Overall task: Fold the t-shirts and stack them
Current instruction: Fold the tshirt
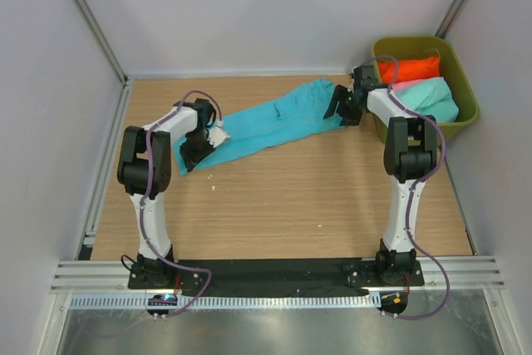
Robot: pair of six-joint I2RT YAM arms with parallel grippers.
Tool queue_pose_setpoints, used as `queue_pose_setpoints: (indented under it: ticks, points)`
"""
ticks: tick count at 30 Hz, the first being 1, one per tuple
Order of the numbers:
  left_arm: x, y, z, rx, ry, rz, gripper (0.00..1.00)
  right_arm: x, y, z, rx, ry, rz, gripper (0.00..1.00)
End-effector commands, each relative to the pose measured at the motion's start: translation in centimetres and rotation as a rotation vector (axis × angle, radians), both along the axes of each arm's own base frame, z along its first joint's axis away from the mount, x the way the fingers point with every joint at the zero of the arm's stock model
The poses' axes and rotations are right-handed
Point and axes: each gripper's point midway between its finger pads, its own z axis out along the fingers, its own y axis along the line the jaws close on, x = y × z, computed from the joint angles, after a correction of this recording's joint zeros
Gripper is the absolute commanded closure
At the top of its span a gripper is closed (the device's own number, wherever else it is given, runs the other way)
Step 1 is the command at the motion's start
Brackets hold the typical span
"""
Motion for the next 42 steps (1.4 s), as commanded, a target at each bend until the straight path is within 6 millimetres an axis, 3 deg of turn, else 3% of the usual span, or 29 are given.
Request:
queue_pose_setpoints:
  ticks: [1, 2, 6, 14, 16, 17, 26, 29, 34, 42]
  points:
    - [-1.8, -0.2, -0.1, -0.019, 0.075, 0.015, 0.9, 2.3, -0.3, 1.1, -0.021, -0.073, 0.007, 0.31]
    - [-2.0, -0.4, -0.1, -0.021, 0.082, 0.014, 0.95, 2.4, -0.3, 1.0, -0.021, -0.075, 0.007, 0.31]
    - [-4.1, -2.0, 0.4, -0.039, 0.134, -0.028, 1.0, 3.5, -0.3, 0.6, -0.03, -0.088, 0.013, 0.33]
    - [-9.5, -6.4, 1.1, -0.076, 0.241, -0.197, 1.0, 5.3, 0.6, -0.9, -0.05, -0.103, 0.058, 0.35]
    - [-10.4, -7.8, 1.4, -0.079, 0.258, -0.244, 1.0, 6.2, 1.0, -0.2, -0.05, -0.131, 0.07, 0.36]
    - [-11.2, -8.9, 1.7, -0.088, 0.271, -0.273, 1.0, 6.2, 1.5, -0.9, -0.047, -0.123, 0.083, 0.35]
    - [-15.4, -16.3, 2.5, -0.124, 0.341, -0.436, 1.0, 10.3, 5.2, 0.1, -0.021, -0.233, 0.144, 0.36]
    - [-16.8, -18.7, 2.5, -0.137, 0.357, -0.486, 1.0, 10.8, 6.7, -0.6, -0.009, -0.245, 0.163, 0.36]
    - [-18.6, -21.9, 2.0, -0.156, 0.389, -0.515, 1.0, 11.3, 8.7, -1.8, 0.01, -0.253, 0.185, 0.35]
    - [-20.5, -26.1, 0.4, -0.17, 0.404, -0.559, 1.0, 13.0, 10.5, -1.6, 0.026, -0.318, 0.204, 0.35]
